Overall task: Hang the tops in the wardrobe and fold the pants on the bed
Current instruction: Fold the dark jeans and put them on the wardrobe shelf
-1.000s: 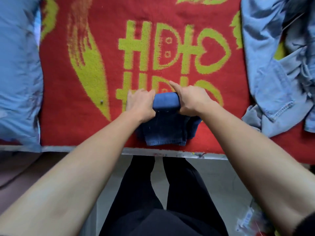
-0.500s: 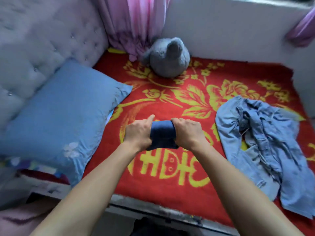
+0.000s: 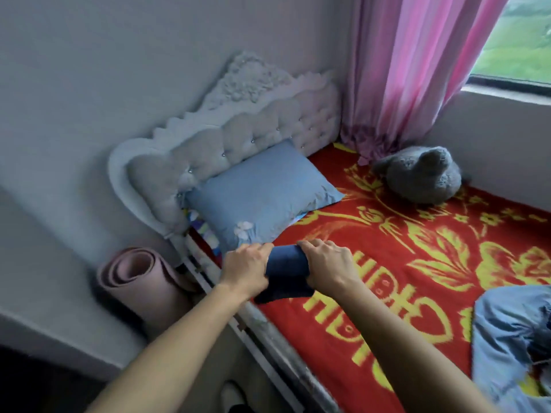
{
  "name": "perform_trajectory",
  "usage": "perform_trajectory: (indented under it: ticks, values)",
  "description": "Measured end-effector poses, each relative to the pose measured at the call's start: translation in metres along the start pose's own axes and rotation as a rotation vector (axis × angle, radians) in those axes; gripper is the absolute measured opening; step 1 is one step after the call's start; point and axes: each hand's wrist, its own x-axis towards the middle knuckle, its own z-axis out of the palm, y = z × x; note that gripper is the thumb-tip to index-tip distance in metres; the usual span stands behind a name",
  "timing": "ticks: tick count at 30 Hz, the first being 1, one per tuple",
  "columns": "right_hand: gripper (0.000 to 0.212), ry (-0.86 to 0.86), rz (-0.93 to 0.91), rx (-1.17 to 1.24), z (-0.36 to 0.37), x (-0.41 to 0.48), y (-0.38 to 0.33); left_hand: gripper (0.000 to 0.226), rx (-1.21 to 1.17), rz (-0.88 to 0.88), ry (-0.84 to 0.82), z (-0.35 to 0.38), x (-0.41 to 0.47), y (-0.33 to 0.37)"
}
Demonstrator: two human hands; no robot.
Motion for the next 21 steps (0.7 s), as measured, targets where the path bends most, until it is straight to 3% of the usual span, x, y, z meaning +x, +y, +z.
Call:
perform_trajectory:
  ticks: [5,10,15,21]
  values:
    - [0.049,0.035,-0.301,0.0,-0.037,0.009,-0.119,0.05,0.111,-0.237,0.028,-0.063,-0.096,-0.084]
    - [0.044,0.211,-0.521,0.004,-0.105,0.006,-0.255,0.055,0.224,-0.438,0.183,-0.15,-0.192,-0.168]
    - [0.039,0.422,-0.727,-0.022,-0.182,-0.023,-0.397,0.054,0.368,-0.554,0.362,-0.234,-0.306,-0.249]
    - [0.04,0.616,-0.905,0.018,-0.26,-0.068,-0.572,0.048,0.553,-0.674,0.443,-0.332,-0.442,-0.346]
